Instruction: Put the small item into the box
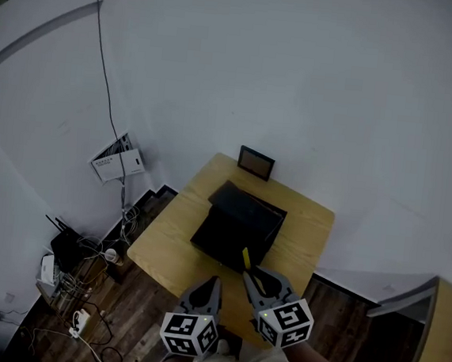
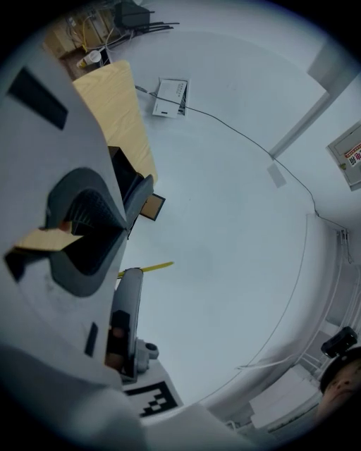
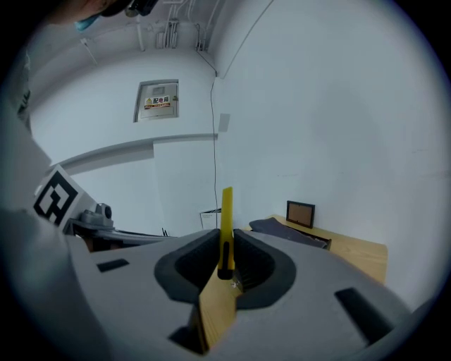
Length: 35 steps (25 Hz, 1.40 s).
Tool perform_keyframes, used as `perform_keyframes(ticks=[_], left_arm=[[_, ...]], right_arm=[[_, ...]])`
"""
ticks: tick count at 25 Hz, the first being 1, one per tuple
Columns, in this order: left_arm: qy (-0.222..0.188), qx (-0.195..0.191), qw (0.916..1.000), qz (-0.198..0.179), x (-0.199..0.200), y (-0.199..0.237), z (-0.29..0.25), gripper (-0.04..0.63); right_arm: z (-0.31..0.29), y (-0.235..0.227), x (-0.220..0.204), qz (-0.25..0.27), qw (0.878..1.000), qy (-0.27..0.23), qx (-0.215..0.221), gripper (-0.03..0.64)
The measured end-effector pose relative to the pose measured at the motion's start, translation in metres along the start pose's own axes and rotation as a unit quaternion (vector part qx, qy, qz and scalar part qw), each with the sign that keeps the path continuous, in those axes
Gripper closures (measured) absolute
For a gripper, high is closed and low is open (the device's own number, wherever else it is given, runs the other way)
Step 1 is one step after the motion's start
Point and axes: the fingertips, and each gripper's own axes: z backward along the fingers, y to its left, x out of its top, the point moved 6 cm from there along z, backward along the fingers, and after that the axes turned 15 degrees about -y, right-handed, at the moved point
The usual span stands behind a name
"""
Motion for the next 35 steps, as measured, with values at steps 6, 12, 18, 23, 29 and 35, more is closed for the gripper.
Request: perform_keyframes(ticks=[6, 12, 18, 23, 29, 35], left_arm=[[0.009, 0.022, 0.9997, 0.005, -0.011, 0.017, -0.025, 0.592], [0.018, 0.039, 0.9990, 0.014, -0.023, 0.030, -0.051, 0.592], [0.035, 0.051, 0.9979, 0.022, -0.038, 0.039, -0.069, 0.592], [0.046, 0.061, 0.9967, 0.029, -0.049, 0.046, -0.075, 0.592], [0.054, 0.068, 0.9956, 0.035, -0.057, 0.048, -0.079, 0.592], [0.060, 0.070, 0.9950, 0.038, -0.062, 0.050, -0.081, 0.592]], right_arm=[[-0.035, -0.025, -0.013, 0.012, 1.000, 0.022, 0.016, 0.565], [-0.067, -0.051, -0.035, 0.025, 0.997, 0.065, 0.033, 0.565], [-0.097, -0.067, -0.065, 0.033, 0.992, 0.113, 0.045, 0.565], [-0.119, -0.072, -0.094, 0.038, 0.984, 0.161, 0.060, 0.565], [-0.145, -0.078, -0.126, 0.062, 0.974, 0.205, 0.076, 0.565], [-0.160, -0.072, -0.145, 0.067, 0.953, 0.275, 0.104, 0.565]])
